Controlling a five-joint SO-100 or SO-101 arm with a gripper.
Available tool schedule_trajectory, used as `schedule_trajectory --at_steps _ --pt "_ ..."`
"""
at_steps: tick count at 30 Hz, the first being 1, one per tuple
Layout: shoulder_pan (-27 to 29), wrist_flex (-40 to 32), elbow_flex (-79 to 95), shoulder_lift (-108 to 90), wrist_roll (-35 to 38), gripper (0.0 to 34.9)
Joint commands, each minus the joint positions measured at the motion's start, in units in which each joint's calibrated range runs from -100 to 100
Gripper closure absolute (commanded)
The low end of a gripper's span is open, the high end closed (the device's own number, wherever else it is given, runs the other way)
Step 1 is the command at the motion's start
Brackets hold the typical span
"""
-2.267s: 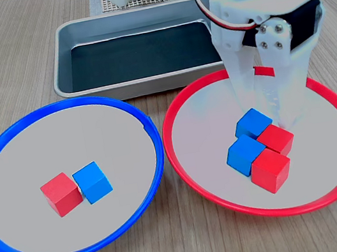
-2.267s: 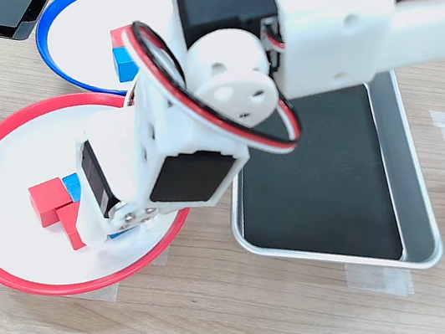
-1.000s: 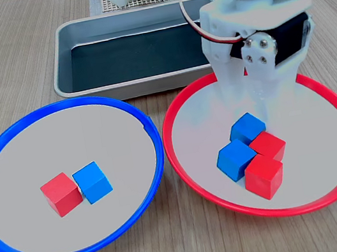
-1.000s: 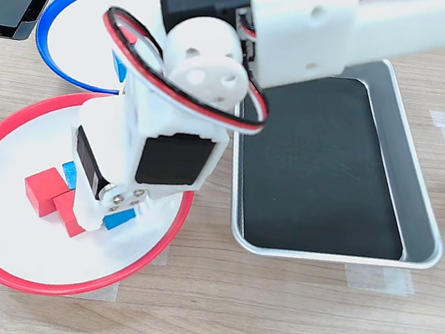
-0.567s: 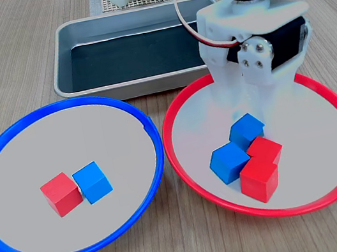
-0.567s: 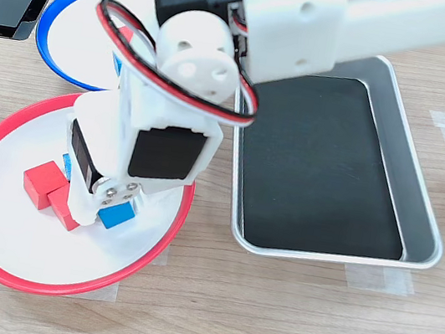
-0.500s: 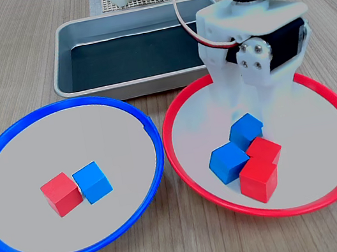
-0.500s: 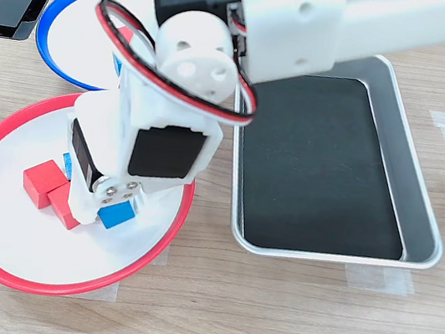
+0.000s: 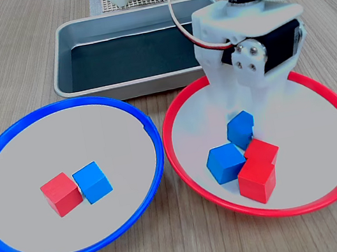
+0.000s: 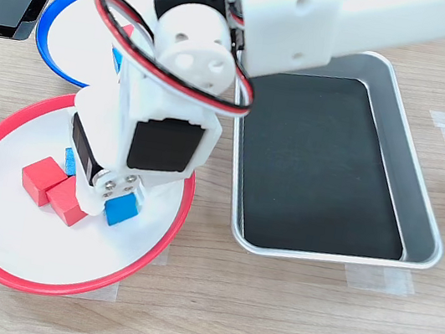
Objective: Relocate any misplaced blocks to their matching dishes.
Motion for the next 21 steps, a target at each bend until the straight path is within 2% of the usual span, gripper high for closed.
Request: schedule_trajectory --at_steps 1,8,21 --pt "-0.1 -0.8 -2.3 -0.4 0.4 30.5" --pt "-0.5 -0.9 -2.5 -0.6 0.4 34.6" --pt "-2.5 3.6 -5.0 -6.9 0.3 34.6"
